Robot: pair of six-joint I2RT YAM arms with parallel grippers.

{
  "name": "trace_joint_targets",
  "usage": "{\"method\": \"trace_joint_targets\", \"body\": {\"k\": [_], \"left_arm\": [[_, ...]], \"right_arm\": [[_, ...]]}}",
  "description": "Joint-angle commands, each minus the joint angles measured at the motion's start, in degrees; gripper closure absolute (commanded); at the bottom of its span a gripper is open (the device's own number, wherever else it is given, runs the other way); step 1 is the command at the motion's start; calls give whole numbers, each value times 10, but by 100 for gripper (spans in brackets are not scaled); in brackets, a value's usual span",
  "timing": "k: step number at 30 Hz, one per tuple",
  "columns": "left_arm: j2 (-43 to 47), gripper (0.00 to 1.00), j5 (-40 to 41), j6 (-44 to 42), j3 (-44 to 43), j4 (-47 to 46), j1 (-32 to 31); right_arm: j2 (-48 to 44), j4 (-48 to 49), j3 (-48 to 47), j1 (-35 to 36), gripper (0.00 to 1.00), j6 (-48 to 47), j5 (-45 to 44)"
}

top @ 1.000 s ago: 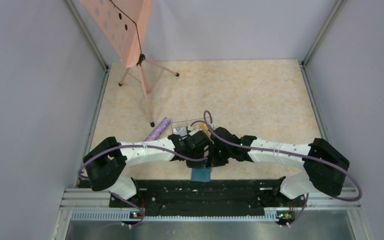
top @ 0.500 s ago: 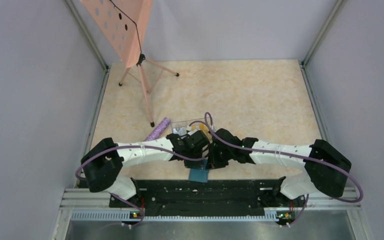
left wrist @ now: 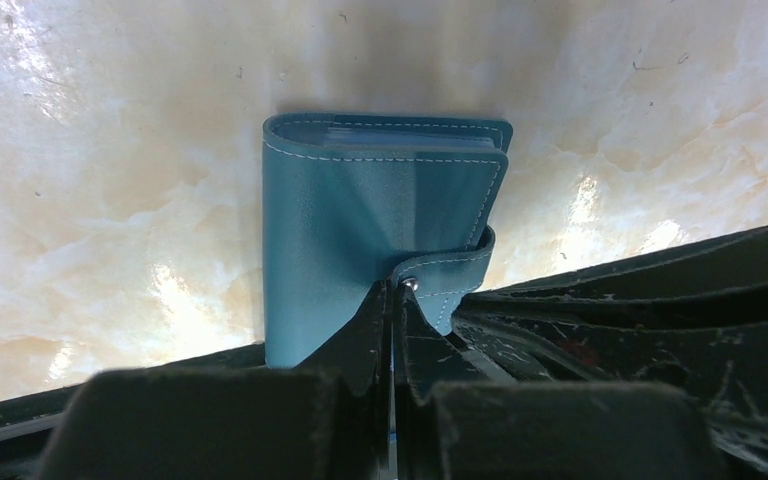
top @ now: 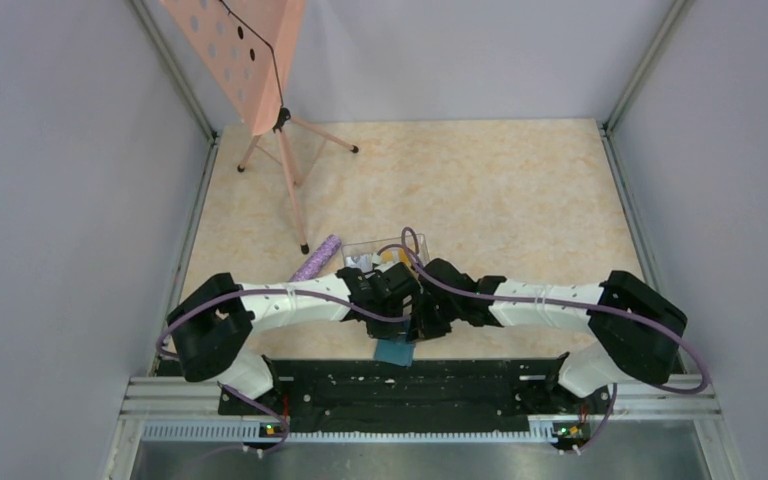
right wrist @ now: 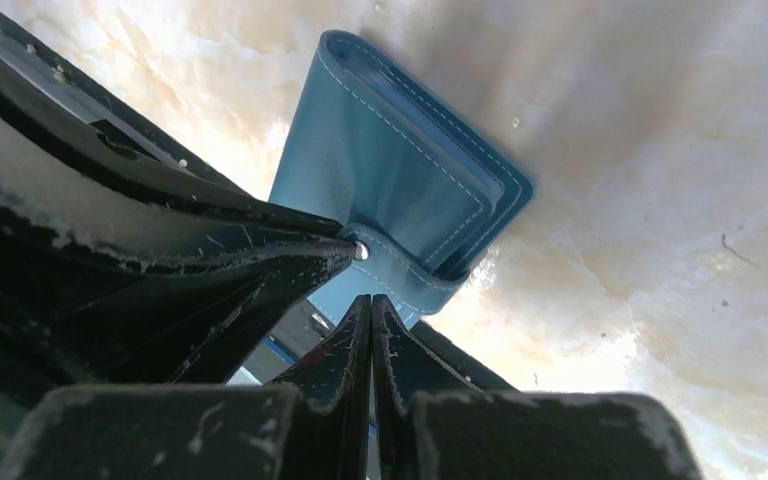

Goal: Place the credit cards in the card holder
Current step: Close the card holder at the corner of the board.

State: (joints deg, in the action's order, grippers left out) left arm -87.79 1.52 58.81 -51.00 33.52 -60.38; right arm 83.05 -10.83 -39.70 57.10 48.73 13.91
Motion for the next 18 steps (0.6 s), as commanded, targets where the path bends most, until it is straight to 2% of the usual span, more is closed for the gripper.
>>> {"method": "trace_joint_targets", "body": {"k": [1,13,18], "left_arm": [[-18,100,32,0,8,15,-1],[-49,100,27,8,45,-16,-1],[-74,100,21,10,55,-28,-1]], "right_arm": [[17,51,8,-2,100,8,16],[99,87,5,3,100,8,18],[130,13,-17,18,100,-3,-24]]}}
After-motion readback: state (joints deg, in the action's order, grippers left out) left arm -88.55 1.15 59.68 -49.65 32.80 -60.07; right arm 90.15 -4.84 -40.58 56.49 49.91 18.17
